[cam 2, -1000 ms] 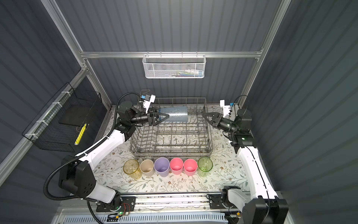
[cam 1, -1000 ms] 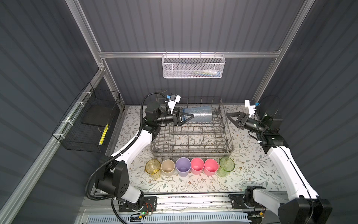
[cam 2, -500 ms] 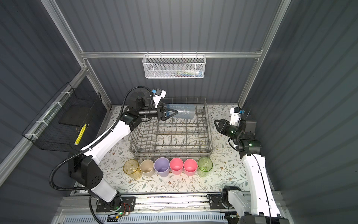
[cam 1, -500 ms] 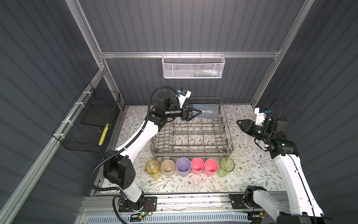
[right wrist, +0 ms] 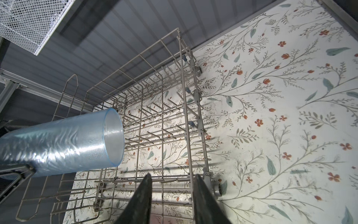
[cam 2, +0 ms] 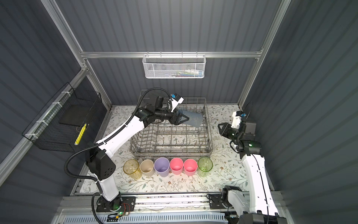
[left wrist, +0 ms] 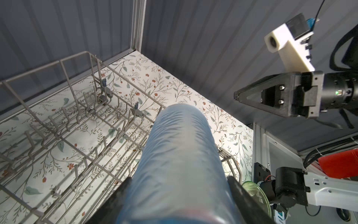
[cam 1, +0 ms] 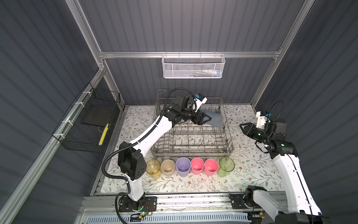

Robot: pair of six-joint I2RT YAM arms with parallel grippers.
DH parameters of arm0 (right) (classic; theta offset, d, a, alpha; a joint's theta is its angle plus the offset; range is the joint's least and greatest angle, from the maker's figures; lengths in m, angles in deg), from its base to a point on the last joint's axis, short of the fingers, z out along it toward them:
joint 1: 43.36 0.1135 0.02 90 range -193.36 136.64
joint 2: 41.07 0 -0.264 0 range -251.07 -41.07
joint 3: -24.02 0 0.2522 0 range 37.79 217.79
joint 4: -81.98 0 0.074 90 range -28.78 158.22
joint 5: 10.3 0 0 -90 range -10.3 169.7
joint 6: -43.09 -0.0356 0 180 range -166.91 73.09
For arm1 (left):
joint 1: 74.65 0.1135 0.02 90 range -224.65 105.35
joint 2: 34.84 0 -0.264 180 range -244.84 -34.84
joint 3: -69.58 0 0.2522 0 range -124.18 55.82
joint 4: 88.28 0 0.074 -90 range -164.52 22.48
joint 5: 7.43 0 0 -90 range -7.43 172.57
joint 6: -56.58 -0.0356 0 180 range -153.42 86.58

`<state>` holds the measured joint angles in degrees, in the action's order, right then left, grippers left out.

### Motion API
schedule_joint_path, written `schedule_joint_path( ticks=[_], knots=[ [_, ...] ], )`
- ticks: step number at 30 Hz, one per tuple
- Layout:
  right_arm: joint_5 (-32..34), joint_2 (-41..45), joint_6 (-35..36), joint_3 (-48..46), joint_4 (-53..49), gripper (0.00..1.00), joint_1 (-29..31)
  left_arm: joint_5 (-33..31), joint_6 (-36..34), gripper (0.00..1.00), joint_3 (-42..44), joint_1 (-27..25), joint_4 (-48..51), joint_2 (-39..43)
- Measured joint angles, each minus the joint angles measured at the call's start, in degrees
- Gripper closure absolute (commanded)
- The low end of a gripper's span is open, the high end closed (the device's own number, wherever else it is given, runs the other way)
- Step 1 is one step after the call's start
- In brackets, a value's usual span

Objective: Load the cups into the dish rack

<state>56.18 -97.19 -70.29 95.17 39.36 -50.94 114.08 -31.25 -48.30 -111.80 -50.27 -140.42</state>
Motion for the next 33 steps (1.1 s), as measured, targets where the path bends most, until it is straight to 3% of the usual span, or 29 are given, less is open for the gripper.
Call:
schedule_joint_path(
  ticks=[7,23,33],
  knots=[
    [0.3,0.0,0.5,-0.7,0.0,0.62,-0.1,-6.7,-2.1,0.69,-0.1,0.0,2.9,0.0],
    [0.4,-0.4,0.5,-1.6,0.1,0.62,-0.3,-30.2,-5.8,0.71,-2.9,0.5,16.8,2.1],
    [0.4,-0.4,0.7,-2.7,0.1,0.62,-0.3,-34.8,-4.7,0.71,-2.7,7.0,22.5,4.0]
  ],
)
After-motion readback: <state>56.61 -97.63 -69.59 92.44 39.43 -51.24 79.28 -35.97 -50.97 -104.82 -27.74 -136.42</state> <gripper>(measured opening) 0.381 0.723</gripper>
